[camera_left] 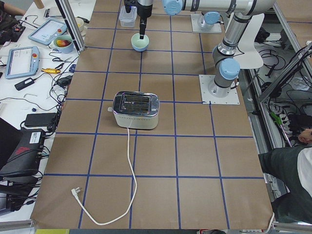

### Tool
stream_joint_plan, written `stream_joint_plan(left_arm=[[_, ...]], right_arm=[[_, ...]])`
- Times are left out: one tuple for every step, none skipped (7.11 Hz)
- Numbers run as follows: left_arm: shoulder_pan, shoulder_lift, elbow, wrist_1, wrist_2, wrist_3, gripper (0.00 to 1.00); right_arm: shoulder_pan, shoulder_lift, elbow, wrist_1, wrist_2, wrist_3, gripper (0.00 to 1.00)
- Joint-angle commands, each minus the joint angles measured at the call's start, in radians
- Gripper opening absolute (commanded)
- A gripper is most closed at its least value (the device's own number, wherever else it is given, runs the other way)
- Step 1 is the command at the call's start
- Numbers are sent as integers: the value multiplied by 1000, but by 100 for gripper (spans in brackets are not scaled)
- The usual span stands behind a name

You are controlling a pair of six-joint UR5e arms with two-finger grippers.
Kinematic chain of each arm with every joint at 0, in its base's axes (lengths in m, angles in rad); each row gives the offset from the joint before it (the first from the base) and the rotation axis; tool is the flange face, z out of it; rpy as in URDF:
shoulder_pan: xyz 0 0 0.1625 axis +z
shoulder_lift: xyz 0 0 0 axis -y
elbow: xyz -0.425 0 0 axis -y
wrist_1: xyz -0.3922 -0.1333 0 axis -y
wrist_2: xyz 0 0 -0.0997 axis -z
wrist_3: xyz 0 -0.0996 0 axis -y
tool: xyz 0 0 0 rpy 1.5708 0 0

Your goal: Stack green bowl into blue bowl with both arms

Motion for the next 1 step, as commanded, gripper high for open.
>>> stream_joint_plan(left_arm=[[0,0,-1,0,0,0,100]], right_arm=[[0,0,-1,3,-1,3,100]])
